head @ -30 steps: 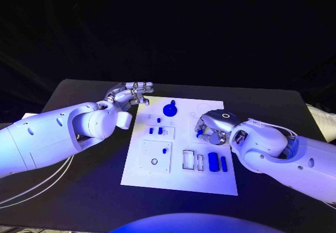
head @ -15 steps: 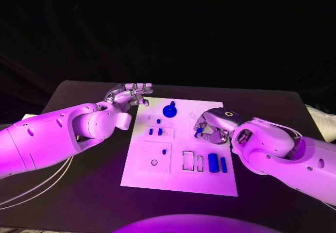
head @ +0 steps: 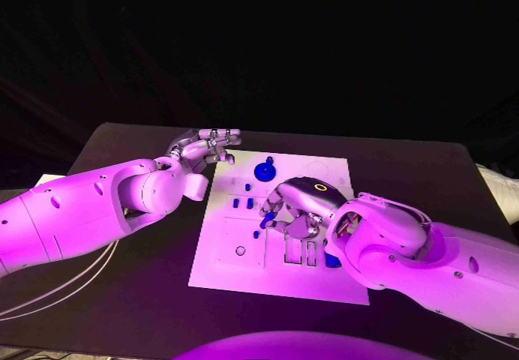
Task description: Assemble the parts on the task board
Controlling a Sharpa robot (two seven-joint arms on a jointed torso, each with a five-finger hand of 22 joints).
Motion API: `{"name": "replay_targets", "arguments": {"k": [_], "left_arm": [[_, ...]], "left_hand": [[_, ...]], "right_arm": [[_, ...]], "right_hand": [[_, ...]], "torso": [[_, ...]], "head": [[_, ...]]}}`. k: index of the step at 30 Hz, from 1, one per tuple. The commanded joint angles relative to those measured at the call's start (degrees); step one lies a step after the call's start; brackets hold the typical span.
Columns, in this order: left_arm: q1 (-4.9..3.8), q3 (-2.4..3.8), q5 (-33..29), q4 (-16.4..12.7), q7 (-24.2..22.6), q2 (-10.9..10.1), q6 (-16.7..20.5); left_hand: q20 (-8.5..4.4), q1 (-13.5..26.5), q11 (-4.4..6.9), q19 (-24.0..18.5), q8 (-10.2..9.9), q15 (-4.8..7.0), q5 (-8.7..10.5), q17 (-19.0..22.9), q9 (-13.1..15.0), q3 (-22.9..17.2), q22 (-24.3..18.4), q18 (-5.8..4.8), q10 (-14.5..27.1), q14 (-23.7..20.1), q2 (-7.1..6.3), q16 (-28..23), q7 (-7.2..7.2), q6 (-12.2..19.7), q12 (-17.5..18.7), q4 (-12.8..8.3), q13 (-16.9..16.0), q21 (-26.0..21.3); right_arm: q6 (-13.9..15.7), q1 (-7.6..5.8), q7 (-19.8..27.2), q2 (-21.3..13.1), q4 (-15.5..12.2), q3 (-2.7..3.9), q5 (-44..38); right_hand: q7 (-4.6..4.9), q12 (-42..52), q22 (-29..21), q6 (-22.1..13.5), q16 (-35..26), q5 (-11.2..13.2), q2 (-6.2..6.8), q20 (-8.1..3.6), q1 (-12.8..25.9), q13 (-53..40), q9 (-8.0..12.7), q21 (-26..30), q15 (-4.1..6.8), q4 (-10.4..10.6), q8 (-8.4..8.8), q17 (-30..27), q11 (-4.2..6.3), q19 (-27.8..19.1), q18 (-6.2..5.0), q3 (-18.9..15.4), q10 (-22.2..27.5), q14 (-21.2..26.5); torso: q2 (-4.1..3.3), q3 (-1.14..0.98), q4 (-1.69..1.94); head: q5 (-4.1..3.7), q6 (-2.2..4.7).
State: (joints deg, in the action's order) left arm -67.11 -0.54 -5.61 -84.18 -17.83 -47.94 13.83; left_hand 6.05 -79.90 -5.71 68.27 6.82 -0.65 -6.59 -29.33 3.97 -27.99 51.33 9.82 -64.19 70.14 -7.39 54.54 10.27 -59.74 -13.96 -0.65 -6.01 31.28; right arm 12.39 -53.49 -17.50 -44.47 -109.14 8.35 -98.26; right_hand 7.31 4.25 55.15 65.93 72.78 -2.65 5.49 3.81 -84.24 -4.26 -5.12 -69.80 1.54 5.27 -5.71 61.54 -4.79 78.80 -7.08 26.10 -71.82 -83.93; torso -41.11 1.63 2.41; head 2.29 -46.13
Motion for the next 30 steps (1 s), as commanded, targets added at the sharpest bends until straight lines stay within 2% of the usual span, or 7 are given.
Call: {"name": "replay_targets", "arguments": {"k": [1, 7, 14, 17, 30], "left_arm": [[-0.01, 0.04, 0.18, 0.03, -0.19, 0.33, -1.28], [-0.01, 0.04, 0.18, 0.08, -0.15, 0.61, -1.34], [-0.01, 0.04, 0.18, 0.17, -0.11, 0.82, -1.42], [-0.01, 0.04, 0.18, 0.23, -0.10, 0.89, -1.45], [-0.01, 0.03, 0.19, 0.33, -0.07, 0.93, -1.49]], "left_hand": [[0.17, -0.38, -0.08, -0.19, 0.19, -0.02, 0.13, 0.05, -0.07, 0.03, -0.06, 0.60, 0.44, -0.47, -0.02, -0.20, -0.07, 0.38, -0.20, -0.34, -0.08, -0.23], [0.18, -0.38, -0.09, -0.20, 0.21, -0.03, 0.12, 0.08, -0.07, 0.03, -0.06, 0.60, 0.51, -0.50, 0.03, -0.20, -0.06, 0.41, -0.25, -0.38, -0.07, -0.26], [0.18, -0.38, -0.09, -0.20, 0.21, -0.03, 0.12, 0.08, -0.07, 0.03, -0.06, 0.60, 0.51, -0.50, 0.03, -0.20, -0.06, 0.41, -0.25, -0.38, -0.07, -0.26], [0.18, -0.38, -0.09, -0.20, 0.21, -0.03, 0.12, 0.08, -0.07, 0.03, -0.06, 0.60, 0.51, -0.50, 0.03, -0.20, -0.06, 0.41, -0.25, -0.38, -0.07, -0.26], [0.18, -0.38, -0.09, -0.20, 0.21, -0.03, 0.12, 0.08, -0.07, 0.03, -0.06, 0.60, 0.51, -0.50, 0.03, -0.20, -0.06, 0.41, -0.25, -0.38, -0.07, -0.26]], "right_arm": [[-0.27, 0.60, 1.96, 1.74, 0.63, -0.46, -0.18], [-1.11, 1.59, 2.94, 4.79, 2.43, -1.54, -0.97], [-1.98, 2.21, 3.25, 6.90, 4.83, -2.38, -1.66], [-2.31, 2.34, 3.21, 7.58, 5.83, -2.68, -2.02], [-3.16, 2.47, 3.02, 8.36, 7.33, -3.09, -3.15]], "right_hand": [[0.21, -0.33, -0.09, -0.28, -0.32, -0.30, -0.63, 0.09, -0.04, -0.10, 0.10, -0.18, 0.11, -0.35, 0.32, -0.07, 1.52, 0.32, 0.87, 0.19, -1.55, -1.74], [0.26, -0.41, -0.23, -0.35, -0.35, -0.31, -0.61, 0.12, -0.02, -0.08, 0.11, -0.11, 0.08, -0.50, 0.40, -0.13, 1.47, 0.26, 0.85, 0.27, -1.48, -1.73], [0.29, -0.44, -0.29, -0.39, -0.40, -0.32, -0.60, 0.13, -0.01, -0.07, 0.12, -0.08, 0.06, -0.57, 0.43, -0.22, 1.45, 0.23, 0.84, 0.31, -1.45, -1.71], [0.29, -0.44, -0.29, -0.39, -0.40, -0.32, -0.60, 0.13, -0.01, -0.07, 0.12, -0.08, 0.06, -0.57, 0.43, -0.22, 1.45, 0.23, 0.84, 0.31, -1.45, -1.71], [0.30, -0.46, -0.27, -0.40, -0.39, -0.33, -0.61, 0.14, 0.00, -0.07, 0.12, -0.09, 0.05, -0.61, 0.45, -0.21, 1.43, 0.23, 0.84, 0.33, -1.44, -1.71]], "torso": [[-0.07, -0.01, 0.03], [-0.10, 0.03, -0.02], [-0.14, -0.05, -0.08], [-0.13, -0.05, 0.00], [-0.11, -0.05, -0.15]], "head": [[0.40, -0.02], [0.83, -0.25], [1.25, -0.51], [1.30, -0.69], [1.51, -0.94]]}}
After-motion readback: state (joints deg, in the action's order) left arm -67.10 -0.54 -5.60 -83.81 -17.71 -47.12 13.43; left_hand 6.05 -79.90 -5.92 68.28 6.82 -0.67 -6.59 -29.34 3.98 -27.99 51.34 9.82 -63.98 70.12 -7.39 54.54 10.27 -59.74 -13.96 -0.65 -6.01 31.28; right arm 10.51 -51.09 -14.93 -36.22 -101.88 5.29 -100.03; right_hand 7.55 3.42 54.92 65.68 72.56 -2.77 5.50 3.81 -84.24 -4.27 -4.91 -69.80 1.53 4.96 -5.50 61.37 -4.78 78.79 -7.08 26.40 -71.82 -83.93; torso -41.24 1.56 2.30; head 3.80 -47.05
